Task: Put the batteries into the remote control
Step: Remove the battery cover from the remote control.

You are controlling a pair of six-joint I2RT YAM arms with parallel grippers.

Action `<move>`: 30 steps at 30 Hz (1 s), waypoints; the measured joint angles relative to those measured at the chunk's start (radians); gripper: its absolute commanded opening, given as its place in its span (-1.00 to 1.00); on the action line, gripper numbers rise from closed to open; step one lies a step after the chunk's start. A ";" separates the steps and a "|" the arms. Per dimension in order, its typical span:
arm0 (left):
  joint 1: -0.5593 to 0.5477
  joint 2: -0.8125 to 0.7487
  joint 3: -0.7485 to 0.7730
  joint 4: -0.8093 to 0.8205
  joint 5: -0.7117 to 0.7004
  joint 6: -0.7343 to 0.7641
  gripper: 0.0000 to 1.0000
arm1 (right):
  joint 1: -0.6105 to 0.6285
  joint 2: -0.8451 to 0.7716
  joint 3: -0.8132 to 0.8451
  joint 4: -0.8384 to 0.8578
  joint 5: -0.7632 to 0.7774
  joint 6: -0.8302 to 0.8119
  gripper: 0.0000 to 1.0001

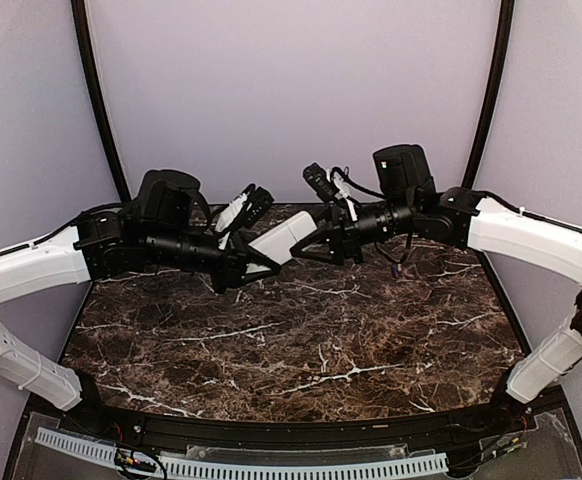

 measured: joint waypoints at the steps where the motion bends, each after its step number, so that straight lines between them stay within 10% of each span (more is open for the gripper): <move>1: 0.001 0.002 0.005 -0.012 -0.002 0.010 -1.00 | -0.007 -0.001 -0.011 0.008 -0.012 -0.001 -0.39; 12: 0.012 0.059 0.074 -0.126 0.041 0.134 -1.00 | -0.068 -0.025 -0.089 0.010 -0.155 -0.048 -0.67; 30: 0.008 0.174 0.081 -0.215 -0.083 0.165 -1.00 | -0.145 -0.010 -0.175 0.083 -0.167 -0.041 -0.58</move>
